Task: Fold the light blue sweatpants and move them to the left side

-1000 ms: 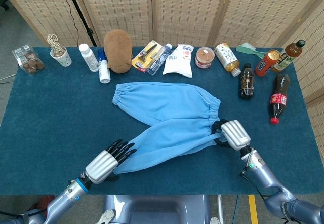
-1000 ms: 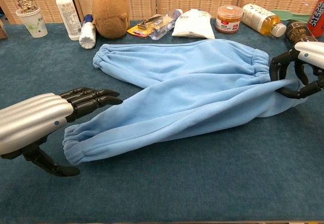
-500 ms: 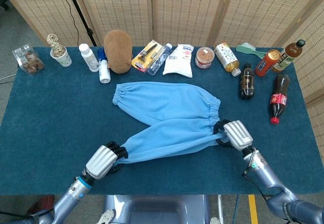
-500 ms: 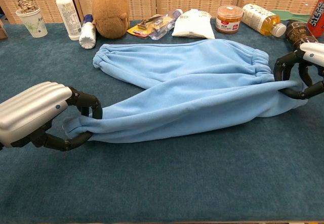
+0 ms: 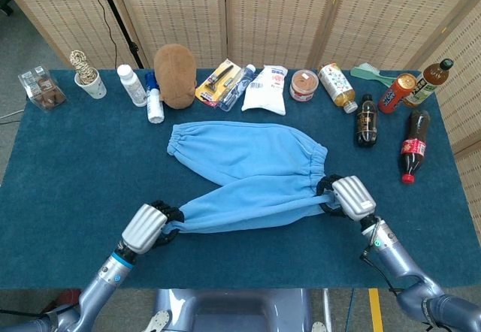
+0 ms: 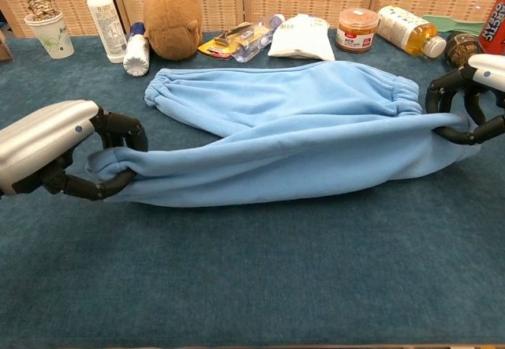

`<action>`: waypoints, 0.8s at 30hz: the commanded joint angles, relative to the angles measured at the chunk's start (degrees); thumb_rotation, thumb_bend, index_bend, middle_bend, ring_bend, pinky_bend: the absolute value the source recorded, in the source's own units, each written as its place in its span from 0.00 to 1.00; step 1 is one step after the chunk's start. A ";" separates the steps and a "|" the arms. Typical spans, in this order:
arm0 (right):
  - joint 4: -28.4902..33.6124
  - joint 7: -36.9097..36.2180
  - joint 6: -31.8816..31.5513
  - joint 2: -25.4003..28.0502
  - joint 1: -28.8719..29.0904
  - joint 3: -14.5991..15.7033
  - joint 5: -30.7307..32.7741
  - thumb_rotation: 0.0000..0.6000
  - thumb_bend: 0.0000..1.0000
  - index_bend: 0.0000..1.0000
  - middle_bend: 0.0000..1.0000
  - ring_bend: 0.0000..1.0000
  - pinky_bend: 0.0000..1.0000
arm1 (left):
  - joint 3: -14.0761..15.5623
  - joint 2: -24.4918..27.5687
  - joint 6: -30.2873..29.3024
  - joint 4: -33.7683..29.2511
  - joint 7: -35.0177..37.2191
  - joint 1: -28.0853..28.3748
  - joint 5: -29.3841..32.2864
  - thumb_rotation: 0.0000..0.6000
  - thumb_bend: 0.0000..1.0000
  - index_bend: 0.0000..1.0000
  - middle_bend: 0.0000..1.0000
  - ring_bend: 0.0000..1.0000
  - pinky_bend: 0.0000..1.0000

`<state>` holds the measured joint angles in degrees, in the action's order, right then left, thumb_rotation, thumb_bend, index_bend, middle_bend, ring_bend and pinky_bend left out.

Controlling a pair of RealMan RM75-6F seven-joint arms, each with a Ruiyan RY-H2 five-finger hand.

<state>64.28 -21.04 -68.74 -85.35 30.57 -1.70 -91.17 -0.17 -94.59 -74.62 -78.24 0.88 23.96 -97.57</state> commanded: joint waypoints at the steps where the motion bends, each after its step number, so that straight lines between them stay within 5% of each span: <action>1: 2.57 0.66 0.62 1.82 1.12 -1.41 0.60 1.00 0.88 0.68 0.50 0.47 0.65 | -1.98 1.69 -0.11 -1.71 0.73 0.86 1.54 1.00 0.53 0.70 0.62 0.59 0.49; 13: 6.17 4.02 10.91 4.63 6.51 -7.76 9.48 1.00 0.88 0.68 0.51 0.47 0.65 | -11.30 5.24 6.13 -3.78 -2.34 6.22 11.57 1.00 0.53 0.71 0.63 0.59 0.49; 24: 0.58 6.49 19.15 2.28 12.62 -13.23 17.12 1.00 0.88 0.68 0.51 0.47 0.66 | -16.66 3.81 13.31 3.06 -4.82 12.34 20.07 1.00 0.52 0.71 0.63 0.58 0.45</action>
<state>65.66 -15.04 -50.40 -82.54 42.57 -14.29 -74.70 -15.99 -90.27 -62.29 -76.40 -3.77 35.24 -78.48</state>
